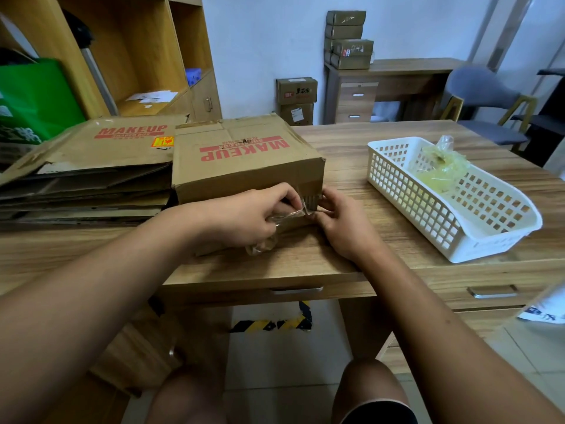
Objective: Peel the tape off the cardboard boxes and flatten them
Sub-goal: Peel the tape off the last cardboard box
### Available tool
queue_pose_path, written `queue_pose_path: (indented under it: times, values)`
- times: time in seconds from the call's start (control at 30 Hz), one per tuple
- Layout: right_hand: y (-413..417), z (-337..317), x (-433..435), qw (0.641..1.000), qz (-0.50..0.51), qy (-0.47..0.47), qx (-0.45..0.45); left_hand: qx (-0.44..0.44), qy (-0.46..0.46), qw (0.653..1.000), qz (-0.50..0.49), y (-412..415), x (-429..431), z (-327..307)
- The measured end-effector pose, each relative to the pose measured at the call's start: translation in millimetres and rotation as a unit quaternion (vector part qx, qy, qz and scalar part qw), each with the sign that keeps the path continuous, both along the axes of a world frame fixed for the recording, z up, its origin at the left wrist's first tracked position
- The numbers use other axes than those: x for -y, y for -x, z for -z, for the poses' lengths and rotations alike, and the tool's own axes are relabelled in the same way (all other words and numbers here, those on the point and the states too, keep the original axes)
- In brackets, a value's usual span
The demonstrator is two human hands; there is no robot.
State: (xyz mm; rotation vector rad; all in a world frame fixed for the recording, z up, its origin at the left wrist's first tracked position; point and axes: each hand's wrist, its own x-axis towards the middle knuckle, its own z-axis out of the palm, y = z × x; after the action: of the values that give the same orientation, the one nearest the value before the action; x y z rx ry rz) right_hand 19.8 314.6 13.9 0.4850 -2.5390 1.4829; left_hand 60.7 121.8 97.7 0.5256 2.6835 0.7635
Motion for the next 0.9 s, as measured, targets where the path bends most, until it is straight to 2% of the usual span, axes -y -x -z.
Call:
queue_pose_path:
  times: [0.4, 0.67, 0.9]
  values:
    - [1, 1, 0, 1.000, 0.011, 0.014, 0.020, 0.004, 0.037, 0.999, 0.009, 4, 2, -5]
    - [2, -1, -1, 0.998, -0.007, 0.046, 0.031, 0.028, 0.011, 1.000, -0.005, -1, 8, -11]
    - [4, 6, -3, 0.998, -0.041, 0.026, 0.029, 0.030, -0.021, 0.999, -0.029, -1, 9, -7]
